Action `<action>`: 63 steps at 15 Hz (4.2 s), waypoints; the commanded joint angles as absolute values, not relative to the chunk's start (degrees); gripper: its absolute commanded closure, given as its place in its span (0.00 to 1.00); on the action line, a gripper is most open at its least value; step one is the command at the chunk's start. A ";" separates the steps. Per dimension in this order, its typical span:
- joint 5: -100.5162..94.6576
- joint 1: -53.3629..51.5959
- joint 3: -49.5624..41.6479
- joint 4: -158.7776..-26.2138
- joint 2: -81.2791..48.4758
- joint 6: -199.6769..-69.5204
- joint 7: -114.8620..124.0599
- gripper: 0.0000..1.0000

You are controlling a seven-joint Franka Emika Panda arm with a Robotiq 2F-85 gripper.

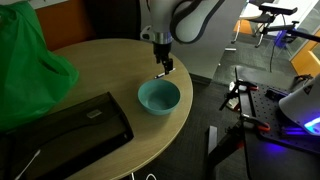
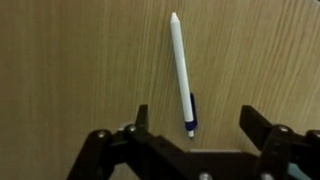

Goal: Put the pen in the bowl

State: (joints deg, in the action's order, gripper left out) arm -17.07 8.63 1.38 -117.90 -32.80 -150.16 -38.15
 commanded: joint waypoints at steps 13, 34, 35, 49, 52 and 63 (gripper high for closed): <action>-18.55 9.46 3.06 -109.97 -40.10 -148.73 -44.56 0.98; -15.73 10.84 4.26 -110.88 -37.99 -145.27 -44.15 0.30; -15.67 10.85 4.22 -110.65 -38.31 -144.95 -44.05 0.34; -14.43 11.81 4.20 -108.40 -40.63 -143.35 -43.84 0.99; -14.47 11.84 4.26 -108.28 -40.23 -143.31 -43.97 0.96; -7.14 11.97 9.29 -118.44 -24.29 -140.63 -46.51 0.96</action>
State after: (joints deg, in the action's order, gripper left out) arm -10.04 11.15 7.59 -112.72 -30.12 -138.88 -43.65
